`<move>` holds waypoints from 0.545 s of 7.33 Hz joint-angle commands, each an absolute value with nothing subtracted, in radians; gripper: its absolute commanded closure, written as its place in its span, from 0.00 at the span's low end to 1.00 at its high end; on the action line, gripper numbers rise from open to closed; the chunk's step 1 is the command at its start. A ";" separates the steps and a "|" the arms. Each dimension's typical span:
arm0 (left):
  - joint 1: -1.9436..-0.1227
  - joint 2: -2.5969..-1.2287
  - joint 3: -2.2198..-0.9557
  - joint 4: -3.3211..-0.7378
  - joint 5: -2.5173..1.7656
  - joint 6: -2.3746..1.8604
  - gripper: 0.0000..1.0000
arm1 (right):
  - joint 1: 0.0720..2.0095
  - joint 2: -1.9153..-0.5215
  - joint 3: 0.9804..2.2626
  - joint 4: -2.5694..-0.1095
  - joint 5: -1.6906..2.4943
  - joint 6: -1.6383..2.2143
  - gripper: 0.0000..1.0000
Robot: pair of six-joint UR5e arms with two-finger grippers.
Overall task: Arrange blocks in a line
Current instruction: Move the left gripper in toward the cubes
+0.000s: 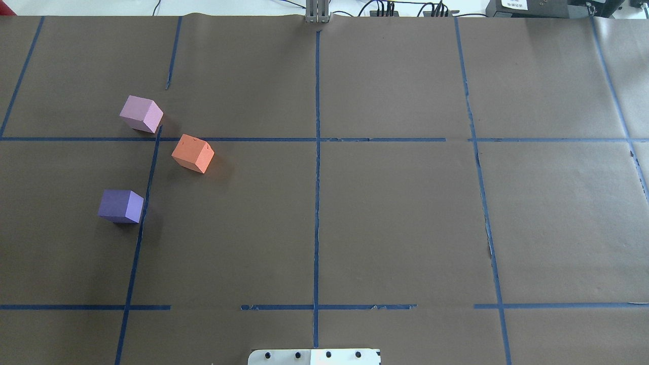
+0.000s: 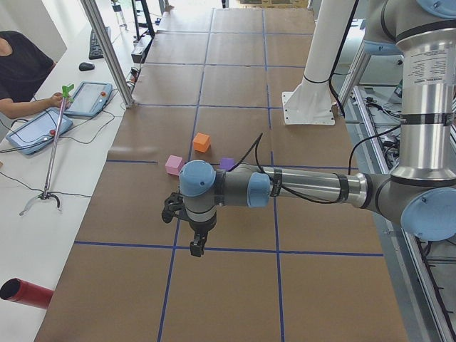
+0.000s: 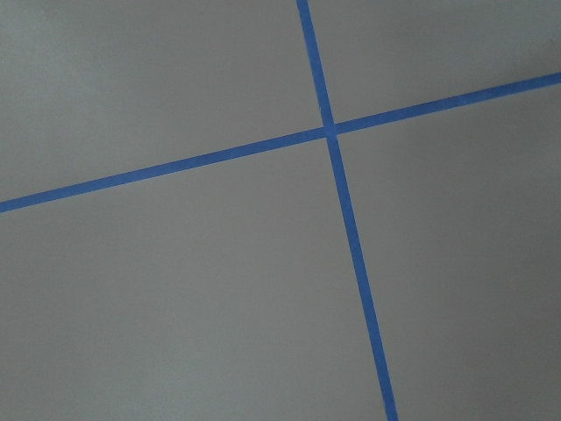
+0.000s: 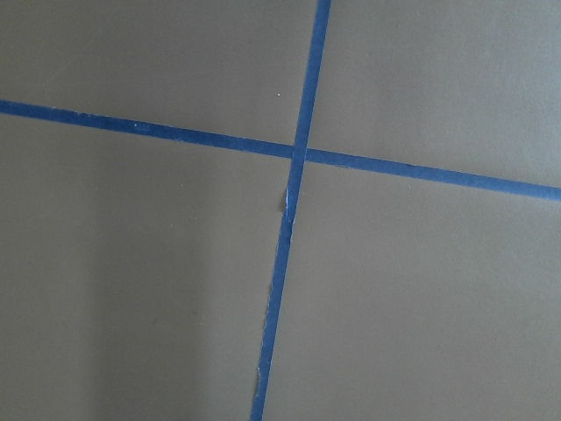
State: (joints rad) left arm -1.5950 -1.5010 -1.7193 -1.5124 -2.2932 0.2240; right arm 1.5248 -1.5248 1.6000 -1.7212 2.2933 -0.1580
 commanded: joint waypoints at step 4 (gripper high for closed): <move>-1.595 -1.508 -1.768 -1.496 -2.312 0.212 0.00 | 1.525 -1.525 1.600 -1.721 2.293 -0.158 0.00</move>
